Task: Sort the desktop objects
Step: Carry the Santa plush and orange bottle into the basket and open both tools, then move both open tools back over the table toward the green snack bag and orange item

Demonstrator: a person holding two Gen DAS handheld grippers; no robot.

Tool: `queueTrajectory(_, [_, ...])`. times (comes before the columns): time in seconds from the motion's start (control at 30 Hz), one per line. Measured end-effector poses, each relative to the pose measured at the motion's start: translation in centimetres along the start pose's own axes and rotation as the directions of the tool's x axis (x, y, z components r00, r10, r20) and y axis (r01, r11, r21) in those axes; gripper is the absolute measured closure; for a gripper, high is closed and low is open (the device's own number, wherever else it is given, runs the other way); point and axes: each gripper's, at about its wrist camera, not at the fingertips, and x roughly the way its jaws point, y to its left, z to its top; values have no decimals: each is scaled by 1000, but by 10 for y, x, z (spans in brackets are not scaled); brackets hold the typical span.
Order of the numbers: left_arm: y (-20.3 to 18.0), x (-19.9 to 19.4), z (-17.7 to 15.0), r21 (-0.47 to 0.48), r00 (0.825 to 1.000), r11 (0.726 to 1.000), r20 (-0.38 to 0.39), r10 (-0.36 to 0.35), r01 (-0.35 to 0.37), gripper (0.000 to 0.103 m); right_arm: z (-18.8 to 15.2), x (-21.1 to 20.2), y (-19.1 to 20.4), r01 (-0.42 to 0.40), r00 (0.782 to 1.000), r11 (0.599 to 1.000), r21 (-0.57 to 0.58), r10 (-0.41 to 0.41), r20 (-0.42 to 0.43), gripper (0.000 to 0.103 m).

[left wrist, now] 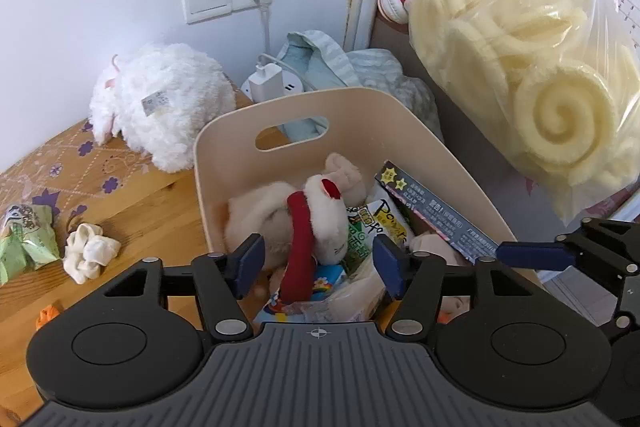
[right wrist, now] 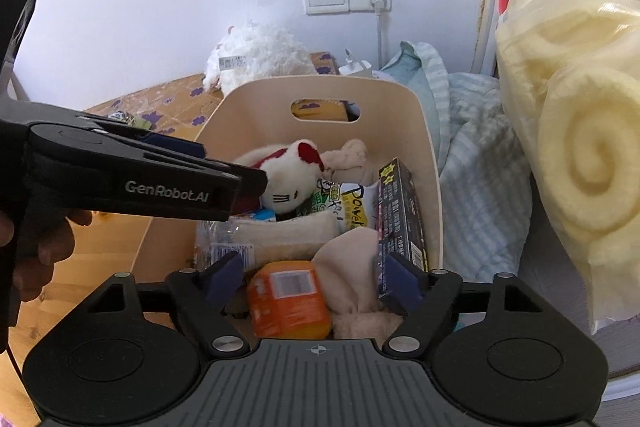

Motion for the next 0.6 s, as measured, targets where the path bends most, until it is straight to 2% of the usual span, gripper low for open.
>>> queueTrajectory(0.23, [24, -22, -6, -38, 999, 999, 37, 21, -20, 35, 10, -14, 16, 15, 999, 1000, -18, -14, 46, 10])
queueTrajectory(0.3, [37, -29, -8, -57, 998, 998, 48, 38, -35, 33, 17, -16, 25, 11, 998, 1000, -23, -9, 64, 3])
queueTrajectory(0.43, [73, -45, -14, -113, 995, 991, 54, 85, -78, 31, 31, -16, 50, 0, 994, 999, -35, 4, 111, 0])
queueTrajectory(0.6, [132, -66, -25, -181, 986, 972, 47, 160, -149, 30, 49, 1, 91, -34, 993, 997, -65, 41, 106, 0])
